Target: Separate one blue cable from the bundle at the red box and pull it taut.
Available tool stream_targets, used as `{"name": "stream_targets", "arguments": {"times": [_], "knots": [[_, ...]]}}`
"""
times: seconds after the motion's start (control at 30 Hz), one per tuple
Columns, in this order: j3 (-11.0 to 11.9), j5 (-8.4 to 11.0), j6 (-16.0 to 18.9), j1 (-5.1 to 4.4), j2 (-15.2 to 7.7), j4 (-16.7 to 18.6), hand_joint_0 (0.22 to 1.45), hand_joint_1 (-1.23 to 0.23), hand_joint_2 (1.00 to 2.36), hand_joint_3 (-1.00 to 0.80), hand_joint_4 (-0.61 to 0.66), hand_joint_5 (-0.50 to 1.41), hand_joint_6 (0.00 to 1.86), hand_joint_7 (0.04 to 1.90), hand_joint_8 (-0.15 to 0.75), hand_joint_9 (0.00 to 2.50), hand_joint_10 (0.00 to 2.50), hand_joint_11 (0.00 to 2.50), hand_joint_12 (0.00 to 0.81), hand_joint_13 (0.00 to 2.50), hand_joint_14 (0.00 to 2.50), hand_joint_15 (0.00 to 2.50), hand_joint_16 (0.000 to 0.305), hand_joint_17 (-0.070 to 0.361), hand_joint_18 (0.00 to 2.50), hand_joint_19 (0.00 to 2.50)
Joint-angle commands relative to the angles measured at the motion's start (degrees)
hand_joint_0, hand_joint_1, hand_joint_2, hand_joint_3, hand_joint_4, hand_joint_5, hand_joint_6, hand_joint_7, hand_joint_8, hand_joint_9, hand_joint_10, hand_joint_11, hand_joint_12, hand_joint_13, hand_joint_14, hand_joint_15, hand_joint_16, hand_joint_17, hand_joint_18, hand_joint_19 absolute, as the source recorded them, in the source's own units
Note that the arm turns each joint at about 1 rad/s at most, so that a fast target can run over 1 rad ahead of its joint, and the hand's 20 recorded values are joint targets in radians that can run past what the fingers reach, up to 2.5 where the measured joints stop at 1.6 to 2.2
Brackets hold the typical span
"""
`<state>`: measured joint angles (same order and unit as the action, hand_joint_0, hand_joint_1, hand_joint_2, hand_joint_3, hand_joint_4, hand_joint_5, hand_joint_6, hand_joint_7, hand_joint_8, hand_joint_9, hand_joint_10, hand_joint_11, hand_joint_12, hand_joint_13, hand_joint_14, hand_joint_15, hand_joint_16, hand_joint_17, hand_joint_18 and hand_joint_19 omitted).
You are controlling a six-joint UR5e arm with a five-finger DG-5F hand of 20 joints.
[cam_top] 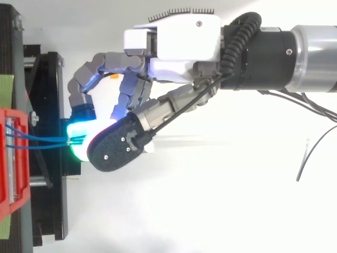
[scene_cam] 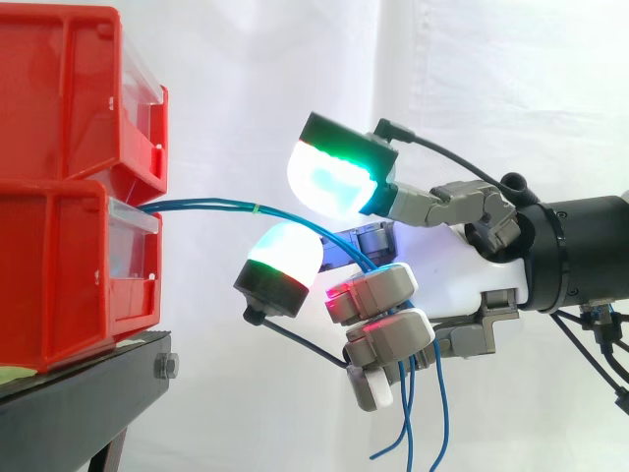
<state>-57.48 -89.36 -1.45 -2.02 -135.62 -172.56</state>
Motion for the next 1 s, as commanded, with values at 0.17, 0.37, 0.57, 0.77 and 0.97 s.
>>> {"name": "stream_targets", "arguments": {"times": [0.17, 0.37, 0.57, 0.77, 0.97], "knots": [[0.0, 0.06, 0.0, 0.00, 0.0, 0.1, 0.60, -0.74, 1.02, -0.19, 0.09, -0.17, 0.86, 1.18, 0.298, 1.22, 0.01, 1.48, 0.329, 1.16, 0.02, 1.27, 0.040, 0.091, 0.86, 0.82], [0.0, 0.06, 0.0, 0.00, 0.0, 0.1, 0.61, -0.79, 1.01, -0.36, 0.09, -0.18, 0.87, 1.09, 0.299, 1.21, 0.01, 1.49, 0.331, 1.17, 0.02, 1.27, 0.040, 0.091, 0.87, 0.82], [0.0, -0.03, 0.0, 0.00, 0.0, 0.1, 0.70, -0.81, 1.00, -0.44, 0.02, -0.18, 0.87, 1.11, 0.296, 1.21, 0.01, 1.50, 0.337, 1.17, 0.02, 1.25, 0.039, 0.089, 0.88, 0.82], [0.0, -0.03, 0.0, -0.09, 0.0, 0.1, 0.71, -0.84, 1.00, -0.47, 0.04, -0.18, 0.88, 1.08, 0.302, 1.21, 0.01, 1.49, 0.338, 1.17, 0.02, 1.24, 0.039, 0.089, 0.89, 0.82], [0.0, 0.06, -0.1, 0.00, 0.0, 0.1, 0.66, -0.94, 1.00, -0.50, 0.07, -0.18, 0.87, 1.11, 0.296, 1.18, 0.01, 1.49, 0.344, 1.15, 0.02, 1.25, 0.041, 0.092, 0.88, 0.82]]}}
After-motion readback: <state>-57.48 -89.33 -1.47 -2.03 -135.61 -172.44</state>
